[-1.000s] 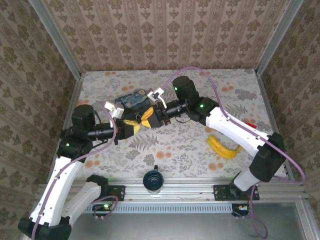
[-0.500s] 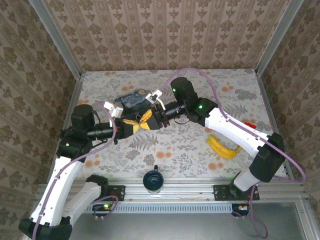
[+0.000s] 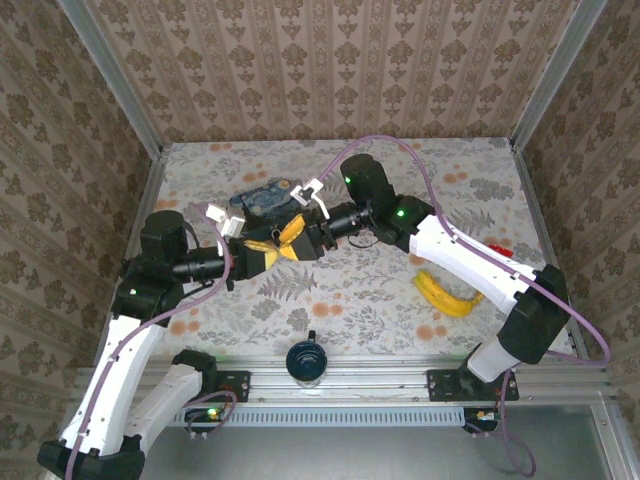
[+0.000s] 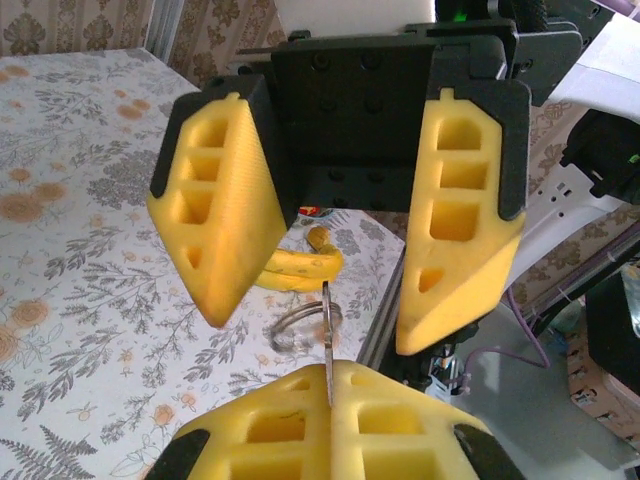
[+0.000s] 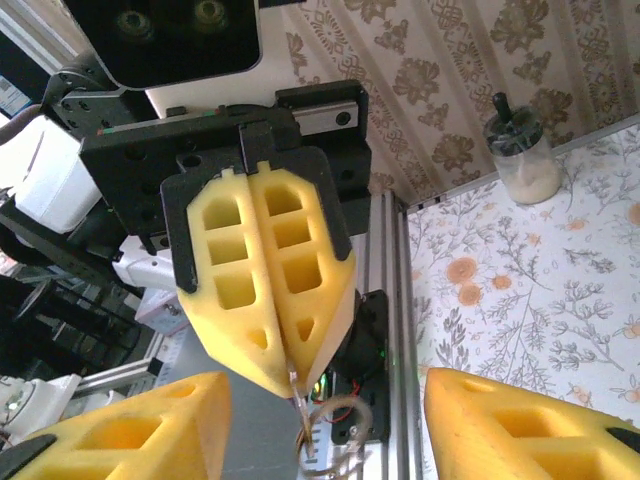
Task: Unlock a padlock with a key
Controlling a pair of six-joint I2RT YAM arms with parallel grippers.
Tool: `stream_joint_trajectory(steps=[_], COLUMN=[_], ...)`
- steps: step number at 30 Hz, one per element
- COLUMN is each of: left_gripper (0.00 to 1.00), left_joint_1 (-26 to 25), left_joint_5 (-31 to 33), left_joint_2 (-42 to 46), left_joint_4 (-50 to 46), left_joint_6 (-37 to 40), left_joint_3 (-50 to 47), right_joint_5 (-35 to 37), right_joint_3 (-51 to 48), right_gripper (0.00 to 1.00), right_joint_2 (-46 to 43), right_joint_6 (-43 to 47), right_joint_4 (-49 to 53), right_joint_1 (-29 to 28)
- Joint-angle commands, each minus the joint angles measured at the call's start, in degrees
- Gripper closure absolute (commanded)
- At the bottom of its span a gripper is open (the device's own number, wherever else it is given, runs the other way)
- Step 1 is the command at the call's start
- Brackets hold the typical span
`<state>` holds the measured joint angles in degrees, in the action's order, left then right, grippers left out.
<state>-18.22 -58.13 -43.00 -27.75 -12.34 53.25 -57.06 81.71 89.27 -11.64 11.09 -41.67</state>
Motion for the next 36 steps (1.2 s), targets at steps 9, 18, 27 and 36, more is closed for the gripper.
stream_joint_trajectory(steps=[9, 18, 27, 36], left_gripper=[1.0, 1.0, 1.0, 1.0], left_joint_1=[0.7, 1.2, 1.3, 1.8], left_joint_5=[-1.7, -1.4, -2.0, -2.5], left_joint_2=[0.5, 0.5, 0.2, 0.3], left_joint_4=[-1.0, -0.9, -0.8, -0.8], left_joint_6=[1.1, 0.7, 0.4, 0.3], left_joint_3=[0.5, 0.6, 0.9, 1.0], right_joint_5=[-0.6, -0.9, -0.6, -1.6], right_joint_3=[2.8, 3.2, 3.5, 3.4], right_gripper=[0.63, 0.64, 0.74, 0.9], right_joint_2=[1.2, 1.4, 1.3, 1.4], right_joint_6=[-0.9, 0.2, 1.9, 3.2], right_joint_4=[0.6, 2.2, 4.3, 5.4], right_joint_1=[-0.1, -0.3, -0.3, -0.3])
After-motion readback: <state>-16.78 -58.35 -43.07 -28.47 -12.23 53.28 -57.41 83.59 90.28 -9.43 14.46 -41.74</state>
